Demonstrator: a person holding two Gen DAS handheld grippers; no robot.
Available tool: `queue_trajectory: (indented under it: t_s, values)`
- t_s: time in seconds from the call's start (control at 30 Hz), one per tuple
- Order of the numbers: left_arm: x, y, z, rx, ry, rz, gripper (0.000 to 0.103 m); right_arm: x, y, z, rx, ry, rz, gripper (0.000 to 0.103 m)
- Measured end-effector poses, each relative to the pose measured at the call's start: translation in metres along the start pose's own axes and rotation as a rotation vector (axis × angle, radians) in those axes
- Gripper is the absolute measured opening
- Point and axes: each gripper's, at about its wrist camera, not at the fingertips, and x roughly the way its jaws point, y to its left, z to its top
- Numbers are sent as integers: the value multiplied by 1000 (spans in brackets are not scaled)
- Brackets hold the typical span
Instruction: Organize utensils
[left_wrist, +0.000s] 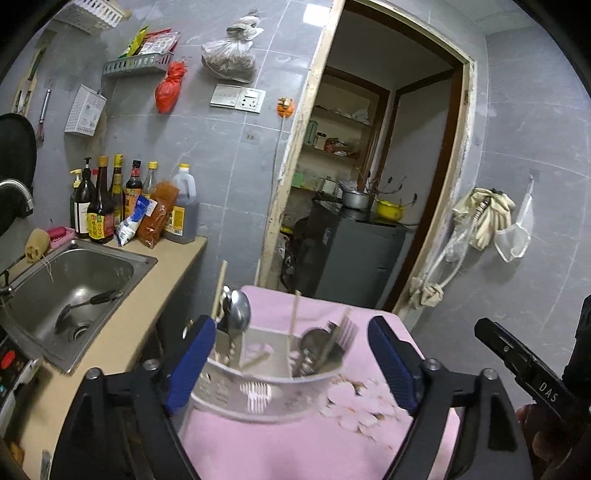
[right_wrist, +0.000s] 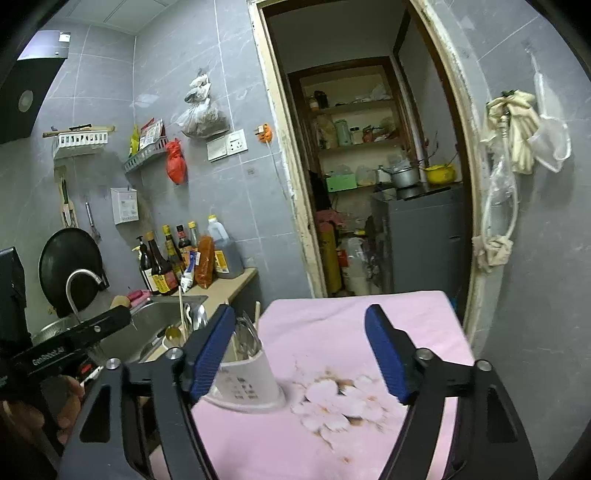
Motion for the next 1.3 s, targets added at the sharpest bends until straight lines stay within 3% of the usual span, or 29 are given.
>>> queue_trajectory:
  t_s: [0.17, 0.33, 0.6, 0.93, 1.3]
  values:
    - [-31, -16, -11, 2, 10, -1, 100, -38, -14, -2, -6, 19, -25, 82]
    - [-61, -29, -26, -1, 27, 10, 102, -77, -28, -10, -6, 40, -68, 93]
    - [-104, -48, -47, 39, 17, 54, 102, -134, -35, -19, -40, 55, -133, 101]
    - [-156, -52, -63, 92, -9, 75, 102, -189, -21, -26, -66, 19, -142, 101]
    - [-183, -46, -74, 105, -6, 74, 102, -212, -7, -31, -88, 13, -127, 101]
